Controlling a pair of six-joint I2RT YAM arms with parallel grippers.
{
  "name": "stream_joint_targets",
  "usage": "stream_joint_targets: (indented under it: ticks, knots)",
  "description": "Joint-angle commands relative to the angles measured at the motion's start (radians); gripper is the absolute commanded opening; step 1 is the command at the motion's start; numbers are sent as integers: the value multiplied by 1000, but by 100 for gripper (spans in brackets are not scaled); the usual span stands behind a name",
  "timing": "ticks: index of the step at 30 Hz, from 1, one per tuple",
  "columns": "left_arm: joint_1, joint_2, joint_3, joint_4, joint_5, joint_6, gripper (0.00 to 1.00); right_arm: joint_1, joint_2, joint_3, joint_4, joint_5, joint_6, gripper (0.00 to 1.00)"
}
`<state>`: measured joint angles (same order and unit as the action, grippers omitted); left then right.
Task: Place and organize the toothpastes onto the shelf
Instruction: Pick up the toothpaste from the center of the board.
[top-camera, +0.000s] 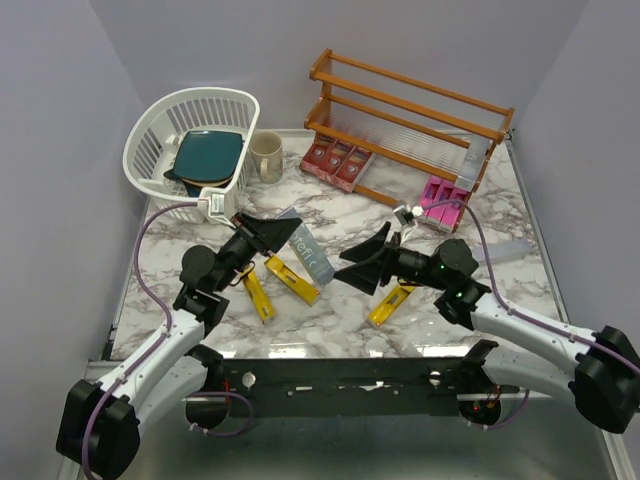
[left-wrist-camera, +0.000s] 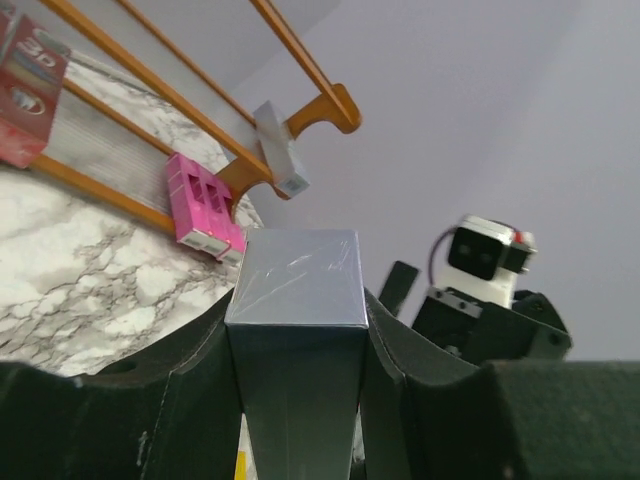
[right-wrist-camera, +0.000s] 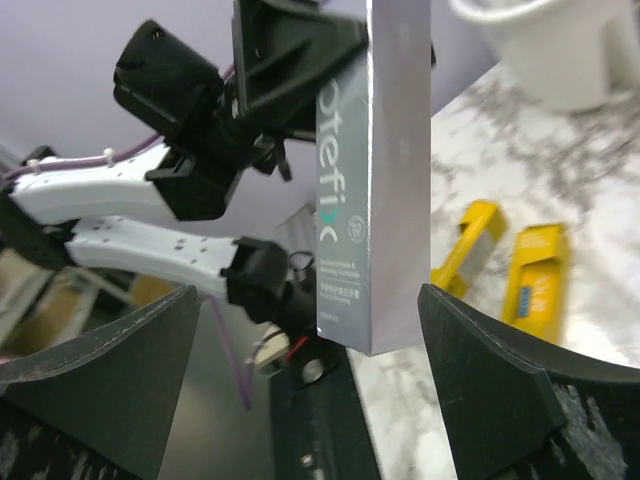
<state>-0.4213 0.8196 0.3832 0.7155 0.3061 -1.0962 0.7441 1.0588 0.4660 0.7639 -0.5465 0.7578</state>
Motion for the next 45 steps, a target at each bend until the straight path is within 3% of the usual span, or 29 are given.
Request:
stream_joint_targets:
  ticks: [1,8,22,34,38,40,41,44,45]
  knots:
    - [-2,-11,28,-80,-145,-66,26,-3,-140,83,-377,206,-308,99]
    - [-2,27,43,-113,-235,-186,27,104,-131,163,-525,423,-527,100]
    - [-4,82,74,-129,-260,-271,27,319,49,313,-581,733,-707,97]
    - [-4,84,80,-123,-246,-283,27,385,167,391,-598,881,-781,74]
    - [-2,87,79,-119,-242,-280,27,394,179,401,-603,882,-778,61]
    - [-2,85,77,-123,-246,-266,33,394,172,402,-610,881,-767,55]
    - [-2,85,77,-134,-248,-261,38,394,168,404,-614,881,-764,47]
    - [-2,79,74,-158,-265,-234,56,394,162,411,-644,899,-761,33]
    - [-1,75,75,-168,-272,-223,67,394,161,419,-659,922,-715,33]
